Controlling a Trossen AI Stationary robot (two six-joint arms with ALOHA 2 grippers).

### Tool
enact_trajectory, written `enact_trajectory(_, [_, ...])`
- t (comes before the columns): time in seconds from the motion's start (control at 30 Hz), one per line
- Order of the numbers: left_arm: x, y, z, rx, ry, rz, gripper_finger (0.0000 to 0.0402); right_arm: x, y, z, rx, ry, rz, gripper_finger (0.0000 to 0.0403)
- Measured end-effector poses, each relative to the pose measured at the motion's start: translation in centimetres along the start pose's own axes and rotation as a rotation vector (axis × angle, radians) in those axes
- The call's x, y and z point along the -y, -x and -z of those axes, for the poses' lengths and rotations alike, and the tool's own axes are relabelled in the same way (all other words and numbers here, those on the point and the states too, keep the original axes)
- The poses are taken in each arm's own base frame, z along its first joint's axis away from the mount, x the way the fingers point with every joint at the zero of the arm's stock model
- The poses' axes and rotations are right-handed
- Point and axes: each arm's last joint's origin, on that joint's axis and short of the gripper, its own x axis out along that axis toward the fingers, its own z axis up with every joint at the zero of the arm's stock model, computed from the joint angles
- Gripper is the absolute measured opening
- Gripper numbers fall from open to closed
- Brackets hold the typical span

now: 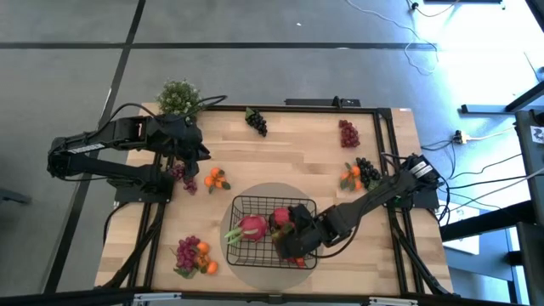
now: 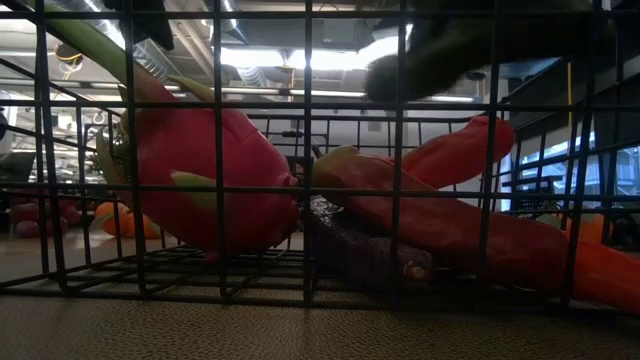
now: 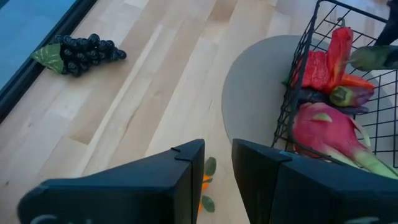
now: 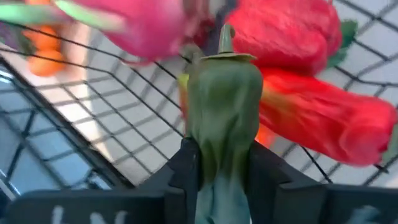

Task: Build produce basket
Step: Put the green chili pepper into the black wire basket, then put the top left red grapes into the black wire basket

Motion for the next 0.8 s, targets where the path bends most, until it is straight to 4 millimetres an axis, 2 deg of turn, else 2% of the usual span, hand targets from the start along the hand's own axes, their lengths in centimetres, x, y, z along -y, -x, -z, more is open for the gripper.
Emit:
enact_trajectory(0.23, [0.0,0.0,0.0,0.000,0.001,0.000,0.0071,0.6,-1.0,-0.6,-0.057,-0.019,0.006,0.0107])
enact_trajectory(0.5, [0.0,0.0,0.0,0.000,0.002,0.000,0.0071,0.3,-1.1,-1.1,-0.067,0.036,-0.034,0.0150])
enact_trajectory(0.8, [0.0,0.0,0.0,0.000,0.002,0.000,0.0071,0.2,-1.1,-1.5,-0.107,0.055,-0.042,0.0155])
